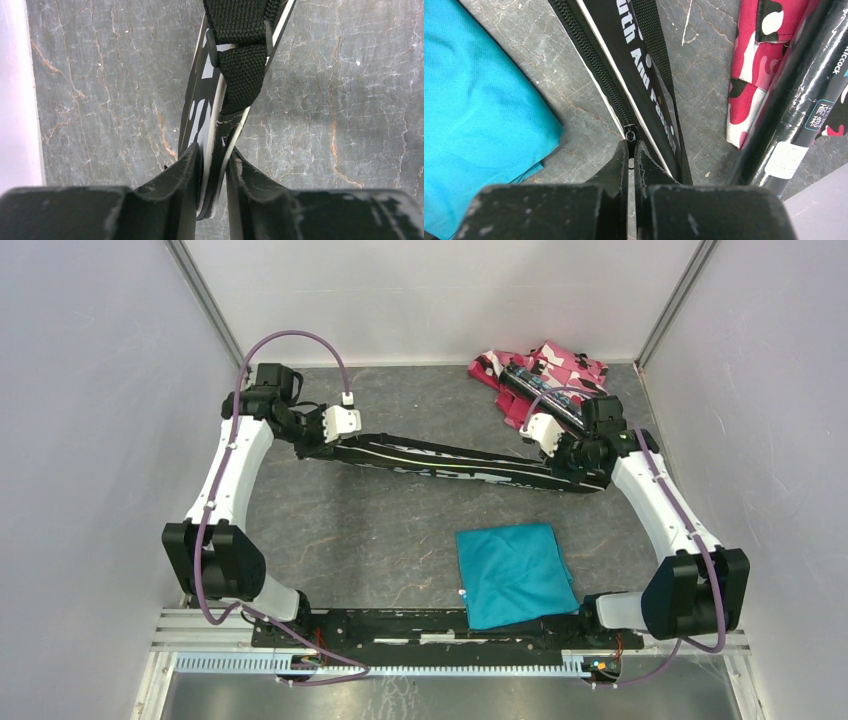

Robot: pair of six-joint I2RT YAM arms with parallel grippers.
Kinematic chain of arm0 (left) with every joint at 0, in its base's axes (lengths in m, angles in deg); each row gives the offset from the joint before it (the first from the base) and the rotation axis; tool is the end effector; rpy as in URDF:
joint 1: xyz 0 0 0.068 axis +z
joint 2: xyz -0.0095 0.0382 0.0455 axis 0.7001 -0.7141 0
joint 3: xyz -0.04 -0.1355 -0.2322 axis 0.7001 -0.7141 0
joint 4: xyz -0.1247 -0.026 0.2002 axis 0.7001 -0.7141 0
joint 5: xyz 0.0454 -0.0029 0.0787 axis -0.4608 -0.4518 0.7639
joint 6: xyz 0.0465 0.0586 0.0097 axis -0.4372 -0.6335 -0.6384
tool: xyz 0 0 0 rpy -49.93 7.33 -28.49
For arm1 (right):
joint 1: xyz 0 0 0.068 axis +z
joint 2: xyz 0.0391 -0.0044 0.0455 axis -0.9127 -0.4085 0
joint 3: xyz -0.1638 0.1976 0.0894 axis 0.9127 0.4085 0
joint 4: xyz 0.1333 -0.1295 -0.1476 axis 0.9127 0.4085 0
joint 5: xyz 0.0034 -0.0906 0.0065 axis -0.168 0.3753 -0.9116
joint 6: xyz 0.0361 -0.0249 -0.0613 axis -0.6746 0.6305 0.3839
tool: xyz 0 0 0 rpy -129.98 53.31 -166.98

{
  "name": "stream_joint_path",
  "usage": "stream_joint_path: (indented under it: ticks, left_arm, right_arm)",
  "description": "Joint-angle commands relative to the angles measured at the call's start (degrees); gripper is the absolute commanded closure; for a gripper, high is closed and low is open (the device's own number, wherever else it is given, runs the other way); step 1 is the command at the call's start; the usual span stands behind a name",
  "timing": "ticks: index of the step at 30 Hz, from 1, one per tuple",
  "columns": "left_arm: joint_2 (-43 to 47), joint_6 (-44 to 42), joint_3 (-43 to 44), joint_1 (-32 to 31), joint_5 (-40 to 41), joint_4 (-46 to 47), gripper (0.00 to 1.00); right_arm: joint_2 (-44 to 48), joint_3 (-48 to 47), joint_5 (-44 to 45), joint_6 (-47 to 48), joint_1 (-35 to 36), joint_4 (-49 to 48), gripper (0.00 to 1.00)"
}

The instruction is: Pack up the badminton gear

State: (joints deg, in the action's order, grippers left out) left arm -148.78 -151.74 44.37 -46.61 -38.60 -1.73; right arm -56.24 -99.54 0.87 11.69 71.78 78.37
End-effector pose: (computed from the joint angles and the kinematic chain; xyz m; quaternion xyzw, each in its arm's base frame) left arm 0.2769 -0.0425 0.3123 0.6516 0.6857 -0.0765 0.3154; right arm 0.2484 0.0476 0.2648 -0.4900 0.8147 0.0568 0.3047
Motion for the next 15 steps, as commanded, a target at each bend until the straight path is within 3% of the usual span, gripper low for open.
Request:
stream_joint_path:
  ticks: [1,5,15]
  left_arm:
    - [0.80,5.05,-1.00,-0.78,-2.53,3.35,0.65]
    - [1.28,10.12,-2.36,-4.04,-2.40,7.97,0.51]
    - [2.96,18.49,-6.99,-22.75,8.39,22.90,0.36]
  right_arm:
    - [-1.29,-4.71,-1.81,-0.93,-0.33,0.53,1.00]
    - [-2.49,-6.49,-2.32,-1.28,-0.23,1.72,1.00]
    - [-4.21,-9.11,-3.36,-0.90,-0.24,3.86,1.00]
